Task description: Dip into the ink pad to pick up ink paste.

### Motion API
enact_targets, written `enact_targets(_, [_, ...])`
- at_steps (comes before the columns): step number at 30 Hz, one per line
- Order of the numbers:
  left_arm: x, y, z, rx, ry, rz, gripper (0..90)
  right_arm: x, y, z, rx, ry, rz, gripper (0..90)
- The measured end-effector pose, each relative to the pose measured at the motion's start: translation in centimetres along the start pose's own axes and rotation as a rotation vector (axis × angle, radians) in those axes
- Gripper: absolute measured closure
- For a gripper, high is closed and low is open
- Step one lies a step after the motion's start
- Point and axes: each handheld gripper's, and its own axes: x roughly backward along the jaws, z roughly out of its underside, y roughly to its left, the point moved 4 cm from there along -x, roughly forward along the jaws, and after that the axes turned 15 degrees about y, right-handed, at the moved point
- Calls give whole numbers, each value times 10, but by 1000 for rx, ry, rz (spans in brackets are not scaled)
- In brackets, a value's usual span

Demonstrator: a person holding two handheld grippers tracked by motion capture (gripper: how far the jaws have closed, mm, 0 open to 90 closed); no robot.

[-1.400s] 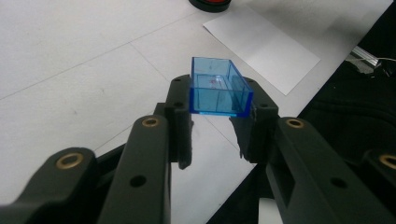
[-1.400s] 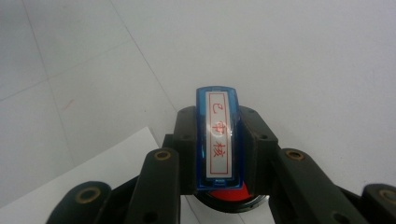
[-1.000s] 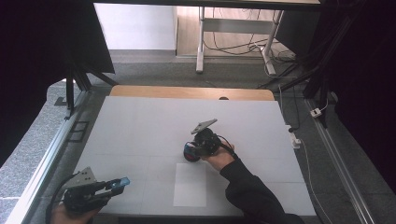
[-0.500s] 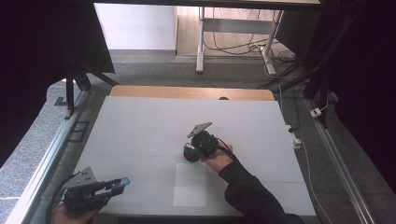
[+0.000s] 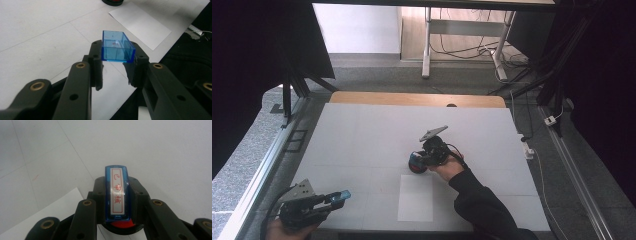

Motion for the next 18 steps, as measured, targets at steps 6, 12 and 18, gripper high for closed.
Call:
enact_targets(6, [0,0,0,3,1,0,685,-1,6,-1,39,9,50,718])
enact_targets(12, [-1,1,-1,9,4,10,685,-1,8,0,44,5,70,716])
enact_targets(18, [-1,2,-2,15,4,9,686,0,11,0,73,12,99,714])
